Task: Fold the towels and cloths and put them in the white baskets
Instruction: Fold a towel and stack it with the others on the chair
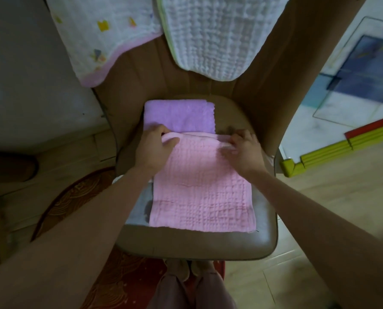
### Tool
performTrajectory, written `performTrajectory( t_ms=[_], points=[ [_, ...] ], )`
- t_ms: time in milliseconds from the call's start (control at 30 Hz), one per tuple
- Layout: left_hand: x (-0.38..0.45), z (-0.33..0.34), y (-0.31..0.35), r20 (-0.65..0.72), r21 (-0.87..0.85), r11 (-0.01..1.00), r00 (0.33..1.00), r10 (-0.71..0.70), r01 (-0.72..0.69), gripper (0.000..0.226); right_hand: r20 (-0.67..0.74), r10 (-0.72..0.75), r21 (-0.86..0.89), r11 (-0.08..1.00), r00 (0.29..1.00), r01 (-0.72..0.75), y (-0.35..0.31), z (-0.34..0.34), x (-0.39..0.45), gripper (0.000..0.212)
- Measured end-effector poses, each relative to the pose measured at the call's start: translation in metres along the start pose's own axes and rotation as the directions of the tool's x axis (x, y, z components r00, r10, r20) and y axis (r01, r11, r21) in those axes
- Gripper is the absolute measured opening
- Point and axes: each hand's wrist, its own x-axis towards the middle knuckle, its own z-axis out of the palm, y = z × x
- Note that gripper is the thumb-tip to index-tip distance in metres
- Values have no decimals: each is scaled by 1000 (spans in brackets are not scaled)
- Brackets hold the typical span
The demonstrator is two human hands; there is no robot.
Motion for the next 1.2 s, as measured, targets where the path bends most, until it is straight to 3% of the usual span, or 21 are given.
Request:
performTrajectory(
  t_ms=[167, 267, 433, 533, 600, 667, 800, 1000, 1200],
  points=[
    [5, -12, 4, 119, -3, 998, 991, 59, -59, 17, 63, -41, 19, 999, 997, 40, -4, -4, 11, 26],
    [9, -16, 8, 177, -50, 998, 984, 34, -25, 17, 121, -41, 41, 998, 992, 36, -7, -8, 16, 20],
    [2, -19, 11, 176, -117, 989, 978, 111, -91, 13, 202, -18, -27, 999, 979, 24, -15, -13, 13, 23],
    [-7, -23, 16, 85, -115, 987, 989, 124, -114, 19, 171, 68, 286, 951, 983, -115, -13, -18, 6, 25],
    [-11, -28, 17, 41, -116, 989, 994, 101, -95, 28, 156, 112, 551, 815, 981, -180, -15, -27, -5, 28],
    [-15, -35, 20, 11, -146, 987, 997, 71, -69, 23, 128, 156, 672, 712, 979, -202, -19, -39, -18, 31],
    [-28, -58, 36, 42, -209, 978, 999, 13, -4, 20, 52, 206, 739, 650, 977, -176, -30, -68, -44, 25],
    [-62, -126, 102, 13, -276, 961, 1000, 12, -8, 25, -42, 188, 704, 703, 981, -105, -80, -147, -101, 18],
    [-85, -199, 174, -45, -532, 846, 998, -49, 18, 25, -94, 153, 750, 661, 984, -31, -137, -237, -144, 18]
  ],
)
